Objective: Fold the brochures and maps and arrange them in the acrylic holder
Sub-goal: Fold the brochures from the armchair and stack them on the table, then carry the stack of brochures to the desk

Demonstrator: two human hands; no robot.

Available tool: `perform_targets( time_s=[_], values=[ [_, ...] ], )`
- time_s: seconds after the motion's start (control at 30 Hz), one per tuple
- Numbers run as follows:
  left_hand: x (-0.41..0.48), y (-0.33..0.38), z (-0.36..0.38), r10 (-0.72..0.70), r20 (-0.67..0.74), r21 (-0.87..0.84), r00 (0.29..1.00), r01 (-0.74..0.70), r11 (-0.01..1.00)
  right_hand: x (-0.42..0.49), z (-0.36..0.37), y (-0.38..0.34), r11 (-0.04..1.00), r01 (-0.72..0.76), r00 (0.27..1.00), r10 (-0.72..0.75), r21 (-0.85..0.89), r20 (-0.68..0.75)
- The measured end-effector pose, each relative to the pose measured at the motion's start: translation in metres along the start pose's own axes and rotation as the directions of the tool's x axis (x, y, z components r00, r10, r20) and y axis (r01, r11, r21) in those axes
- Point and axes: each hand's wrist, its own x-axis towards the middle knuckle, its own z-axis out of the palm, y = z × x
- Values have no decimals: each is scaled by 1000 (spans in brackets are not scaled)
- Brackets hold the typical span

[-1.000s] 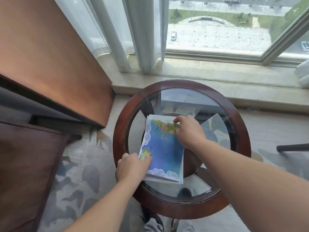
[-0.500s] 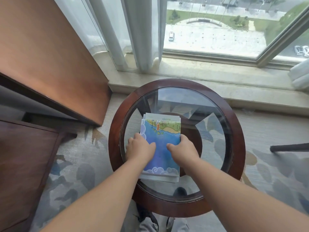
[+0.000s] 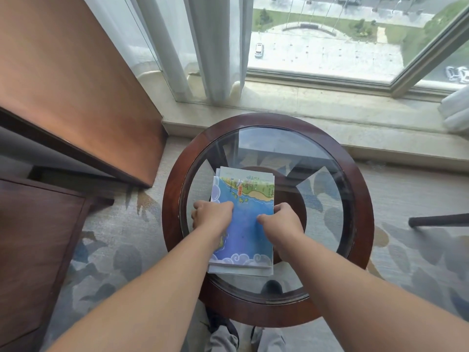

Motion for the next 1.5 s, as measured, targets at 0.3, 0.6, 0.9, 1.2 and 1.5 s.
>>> perform_targets(
  time_s=[0.3,0.6,0.9,1.2,1.5],
  values=[
    [-9,-8,-4,78,153,-269,985,-34,962,7,-2,4,997,-52,998,51,53,27],
    [-42,3,-38,204,211,-512,956,-70,856,-22,-31,-27,954,-29,972,-42,299,230],
    [-108,11,-129,306,95,-704,947,-154,693,-108,-58,-95,931,293,909,-342,217,239],
    [-185,-49,-255,249,-194,-801,949,-299,518,-238,-7,-155,858,495,766,-506,139,397],
    [-240,-202,-404,80,-459,-803,885,-452,388,-413,120,-177,685,727,514,-584,42,628]
  ],
)
